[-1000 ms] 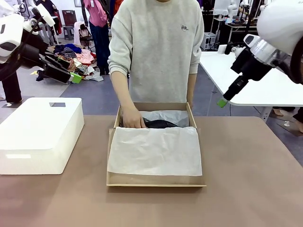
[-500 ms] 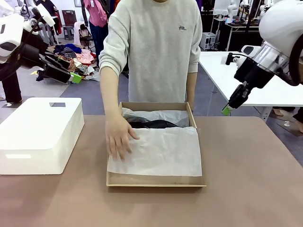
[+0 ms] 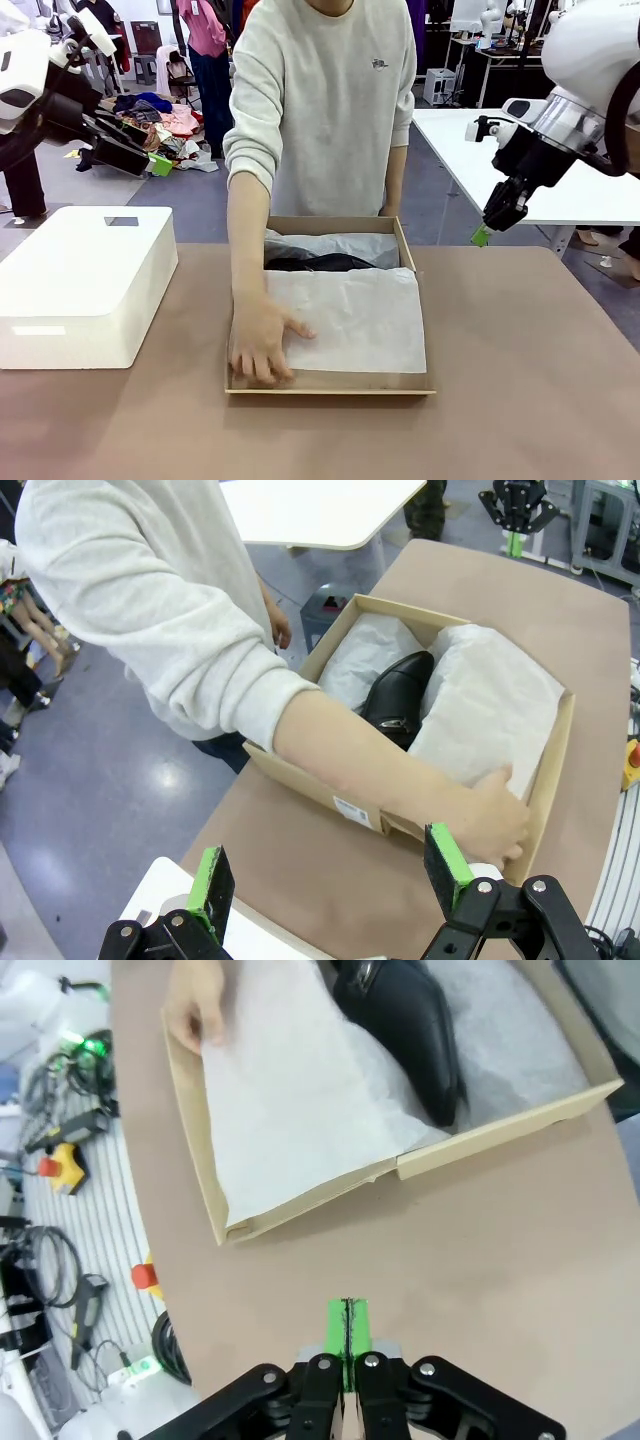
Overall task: Pack the shoes into the box.
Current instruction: Close the Shoes Box.
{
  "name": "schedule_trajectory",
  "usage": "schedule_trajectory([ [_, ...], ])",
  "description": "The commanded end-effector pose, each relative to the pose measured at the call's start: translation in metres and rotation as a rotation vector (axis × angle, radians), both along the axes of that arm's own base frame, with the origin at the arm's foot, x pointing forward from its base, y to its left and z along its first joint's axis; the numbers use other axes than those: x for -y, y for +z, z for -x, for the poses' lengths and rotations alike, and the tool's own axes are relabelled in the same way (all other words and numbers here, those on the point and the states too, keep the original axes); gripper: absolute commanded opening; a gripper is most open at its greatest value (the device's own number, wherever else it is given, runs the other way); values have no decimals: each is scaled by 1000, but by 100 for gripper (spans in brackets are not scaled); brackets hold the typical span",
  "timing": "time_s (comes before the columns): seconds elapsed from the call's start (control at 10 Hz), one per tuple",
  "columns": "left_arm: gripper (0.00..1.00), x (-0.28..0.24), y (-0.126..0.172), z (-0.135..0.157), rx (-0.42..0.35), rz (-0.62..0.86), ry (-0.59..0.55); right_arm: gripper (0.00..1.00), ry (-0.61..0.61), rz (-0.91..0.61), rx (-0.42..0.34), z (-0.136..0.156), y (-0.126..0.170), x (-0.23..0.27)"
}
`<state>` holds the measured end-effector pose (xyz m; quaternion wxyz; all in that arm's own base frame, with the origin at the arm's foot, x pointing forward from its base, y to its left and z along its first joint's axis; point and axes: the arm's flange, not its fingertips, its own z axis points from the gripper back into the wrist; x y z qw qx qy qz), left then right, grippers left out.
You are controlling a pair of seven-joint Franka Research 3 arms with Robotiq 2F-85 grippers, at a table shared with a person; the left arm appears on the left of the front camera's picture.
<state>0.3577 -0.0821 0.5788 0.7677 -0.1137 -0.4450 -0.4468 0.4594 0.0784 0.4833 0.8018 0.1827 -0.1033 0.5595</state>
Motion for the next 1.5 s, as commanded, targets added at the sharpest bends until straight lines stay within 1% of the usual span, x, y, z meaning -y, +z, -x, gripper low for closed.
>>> schedule_trajectory([
  [0.0, 100, -1, 0, 0, -1, 7, -4, 0, -7, -14, -5, 0, -2, 2],
  [0.4, 100, -1, 0, 0, -1, 7, -4, 0, -5, 0, -3, -1, -1, 1],
  [0.5, 100, -1, 0, 0, -1, 7, -4, 0, 66, -58, 12, -9, -5, 5],
  [0.6, 100, -1, 0, 0, -1, 7, -4, 0, 112, -102, 39, -20, -16, 9],
  [0.7, 100, -1, 0, 0, -1, 7, -4, 0, 119, -102, 35, -28, -28, 11],
  [0.9, 100, -1, 0, 0, -1, 7, -4, 0, 220, -129, 57, -39, -48, 15],
  [1.0, 100, -1, 0, 0, -1, 7, -4, 0, 283, -139, 86, -42, -57, 18],
  [1.1, 100, -1, 0, 0, -1, 7, -4, 0, 363, -177, 99, -43, -67, 22],
  [1.3, 100, -1, 0, 0, -1, 7, -4, 0, 370, -216, 138, -47, -81, 22],
  [1.4, 100, -1, 0, 0, -1, 7, -4, 0, 376, -230, 143, -50, -88, 20],
])
